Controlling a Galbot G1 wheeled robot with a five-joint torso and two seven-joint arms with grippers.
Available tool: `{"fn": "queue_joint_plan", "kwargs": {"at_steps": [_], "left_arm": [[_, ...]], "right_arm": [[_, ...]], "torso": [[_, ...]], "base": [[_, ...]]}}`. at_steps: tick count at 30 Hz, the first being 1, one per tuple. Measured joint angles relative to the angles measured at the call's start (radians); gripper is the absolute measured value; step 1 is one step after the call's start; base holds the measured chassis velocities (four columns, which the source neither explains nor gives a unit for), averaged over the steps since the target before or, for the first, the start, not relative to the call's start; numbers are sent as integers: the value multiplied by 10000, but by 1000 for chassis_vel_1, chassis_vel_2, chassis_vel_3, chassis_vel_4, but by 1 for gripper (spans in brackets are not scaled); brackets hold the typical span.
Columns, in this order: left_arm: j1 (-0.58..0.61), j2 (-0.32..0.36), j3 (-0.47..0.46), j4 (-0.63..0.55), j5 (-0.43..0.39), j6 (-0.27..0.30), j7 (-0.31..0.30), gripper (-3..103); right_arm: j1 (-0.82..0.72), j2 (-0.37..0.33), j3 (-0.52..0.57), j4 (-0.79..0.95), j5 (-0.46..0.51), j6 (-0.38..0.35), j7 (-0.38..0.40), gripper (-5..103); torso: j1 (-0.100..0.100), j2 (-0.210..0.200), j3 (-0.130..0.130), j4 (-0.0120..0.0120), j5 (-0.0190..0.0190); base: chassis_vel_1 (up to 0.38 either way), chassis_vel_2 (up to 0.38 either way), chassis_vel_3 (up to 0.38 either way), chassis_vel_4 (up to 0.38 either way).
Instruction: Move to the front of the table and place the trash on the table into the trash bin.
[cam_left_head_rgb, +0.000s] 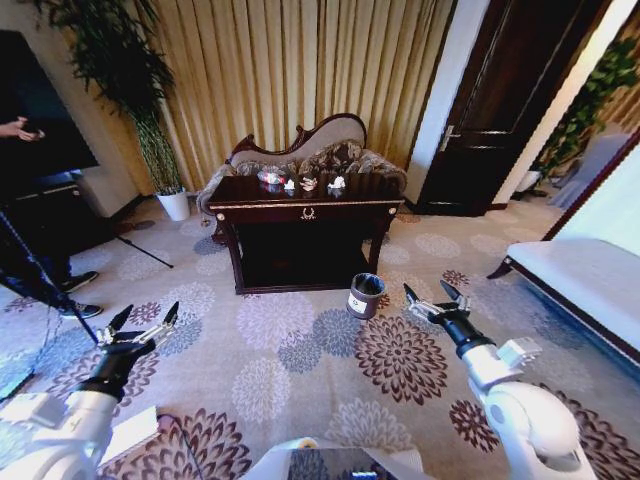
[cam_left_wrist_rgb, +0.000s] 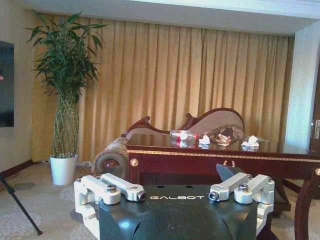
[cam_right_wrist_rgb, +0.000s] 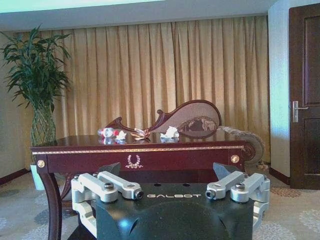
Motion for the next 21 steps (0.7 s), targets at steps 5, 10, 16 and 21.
{"fn": "queue_joint_plan", "kwargs": {"at_steps": [5,10,16,21], "left_arm": [[23,2,-15,29,9,-70,2,100],[46,-3,-11,27,20,-102,17,100],[82,-29,-1,-5,43,-123,52,100],[132,-49,-9,-4,57,-165,83,100]], "right_arm": [[5,7,-19,-42,-4,11,2,100],[3,4,-23,-75,0,34,3,100],[-9,-10,-26,-157,10,111,1,100],[-15,-31,-45,-248,13,207,-3,100]], "torso": [[-2,1,-1,1,-1],[-1,1,0,1,-2],[7,-4,3,0,4],[4,-2,1,1,-3]], "base": [[-56,59,58,-63],[-148,154,161,-145],[-206,202,212,-218],[-185,200,198,-202]]}}
